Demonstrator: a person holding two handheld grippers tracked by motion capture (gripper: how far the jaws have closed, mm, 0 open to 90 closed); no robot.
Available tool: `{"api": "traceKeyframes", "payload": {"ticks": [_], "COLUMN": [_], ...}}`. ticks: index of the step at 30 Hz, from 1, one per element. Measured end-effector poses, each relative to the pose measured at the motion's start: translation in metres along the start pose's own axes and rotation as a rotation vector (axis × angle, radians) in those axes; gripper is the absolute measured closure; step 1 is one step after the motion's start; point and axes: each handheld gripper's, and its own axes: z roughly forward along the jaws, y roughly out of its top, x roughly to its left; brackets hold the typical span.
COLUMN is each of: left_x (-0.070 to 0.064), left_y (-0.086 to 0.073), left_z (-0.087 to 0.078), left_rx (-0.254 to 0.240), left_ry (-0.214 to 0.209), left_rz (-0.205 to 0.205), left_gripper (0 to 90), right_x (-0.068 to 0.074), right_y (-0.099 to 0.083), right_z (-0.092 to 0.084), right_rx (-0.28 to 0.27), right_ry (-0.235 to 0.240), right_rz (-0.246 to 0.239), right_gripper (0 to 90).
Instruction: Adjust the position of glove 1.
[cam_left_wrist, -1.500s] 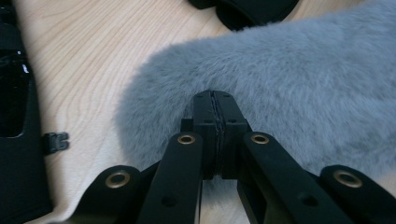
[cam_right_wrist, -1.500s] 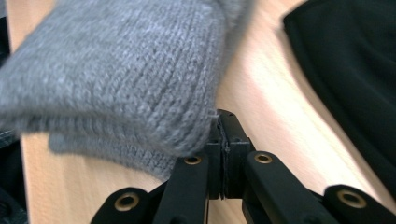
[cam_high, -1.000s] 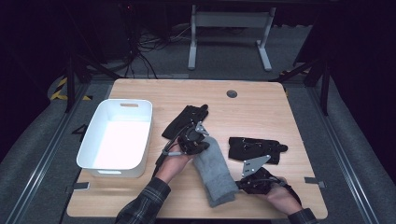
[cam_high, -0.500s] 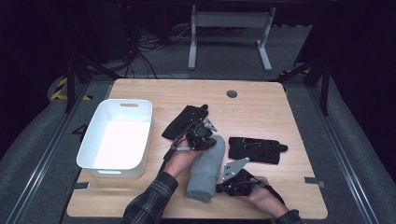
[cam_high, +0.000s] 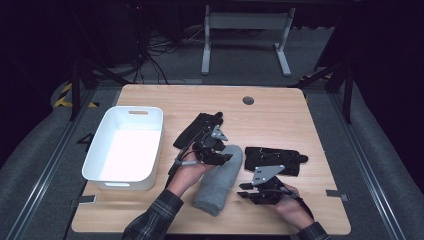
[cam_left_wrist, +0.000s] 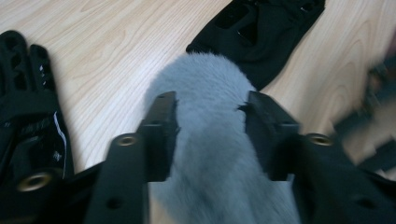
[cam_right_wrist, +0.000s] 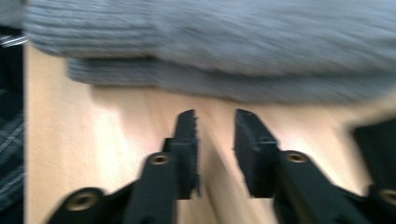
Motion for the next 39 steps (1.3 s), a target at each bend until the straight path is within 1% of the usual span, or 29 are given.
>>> {"api": "traceKeyframes", "payload": {"ticks": [1, 2, 3, 6, 8, 11, 12, 17, 20, 21, 23, 25, 27, 29, 31, 32, 33, 34, 38, 39], "left_x": [-0.002, -0.003, -0.004, -0.008, -0.007, -0.003, -0.002, -0.004, -0.005, -0.005, -0.005, -0.005, -0.005, -0.005, -0.004, -0.004, -0.004, -0.003, -0.002, -0.001], "left_y": [-0.003, -0.005, -0.008, -0.018, -0.025, -0.034, -0.036, -0.042, -0.044, -0.045, -0.047, -0.050, -0.052, -0.052, -0.053, -0.054, -0.054, -0.056, -0.057, -0.057], "left_z": [-0.003, -0.005, -0.007, -0.009, -0.009, -0.007, -0.006, 0.004, 0.011, 0.013, 0.018, 0.023, 0.026, 0.027, 0.029, 0.031, 0.031, 0.033, 0.036, 0.037], "left_rx": [-0.006, -0.004, -0.006, 0.002, -0.004, -0.024, -0.023, -0.002, 0.017, 0.018, 0.036, 0.052, 0.056, 0.060, 0.069, 0.074, 0.074, 0.080, 0.097, 0.101], "left_ry": [-0.009, -0.015, -0.015, 0.013, 0.021, 0.009, 0.012, 0.013, 0.025, 0.026, 0.026, 0.026, 0.021, 0.026, 0.025, 0.015, 0.015, 0.001, -0.022, -0.030], "left_rz": [-0.020, -0.028, -0.035, -0.050, -0.068, -0.106, -0.116, -0.122, -0.120, -0.127, -0.126, -0.136, -0.139, -0.135, -0.140, -0.141, -0.141, -0.157, -0.178, -0.189], "left_gripper": [46.3, 42.0, 38.2, 27.0, 21.6, 17.5, 15.9, 12.8, 11.3, 10.5, 9.6, 8.2, 7.9, 7.6, 7.6, 7.6, 7.6, 7.7, 7.8, 7.8], "right_x": [-0.003, -0.006, -0.009, -0.017, -0.022, -0.025, -0.026, -0.030, -0.031, -0.031, -0.032, -0.031, -0.031, -0.032, -0.032, -0.033, -0.033, -0.033, -0.032, -0.032], "right_y": [-0.003, -0.007, -0.010, -0.020, -0.026, -0.034, -0.037, -0.046, -0.049, -0.050, -0.050, -0.051, -0.051, -0.051, -0.052, -0.053, -0.053, -0.054, -0.054, -0.054], "right_z": [-0.004, -0.008, -0.011, -0.019, -0.023, -0.027, -0.029, -0.034, -0.035, -0.035, -0.034, -0.032, -0.031, -0.030, -0.029, -0.029, -0.029, -0.029, -0.027, -0.027], "right_rx": [-0.011, -0.014, -0.015, -0.012, -0.006, -0.005, -0.003, -0.018, -0.016, -0.014, -0.014, -0.010, -0.007, -0.005, -0.009, -0.009, -0.007, -0.009, -0.009, -0.008], "right_ry": [-0.035, -0.060, -0.071, -0.111, -0.137, -0.180, -0.192, -0.239, -0.258, -0.258, -0.264, -0.267, -0.263, -0.267, -0.269, -0.269, -0.268, -0.269, -0.272, -0.274], "right_rz": [0.012, 0.024, 0.042, 0.092, 0.112, 0.133, 0.141, 0.166, 0.170, 0.171, 0.172, 0.173, 0.169, 0.166, 0.167, 0.167, 0.171, 0.171, 0.166, 0.164], "right_gripper": [58.7, 54.9, 51.9, 41.2, 36.2, 30.4, 29.0, 23.8, 22.3, 22.1, 21.6, 21.1, 20.8, 20.5, 19.8, 19.6, 19.4, 19.4, 19.3, 19.3]}}
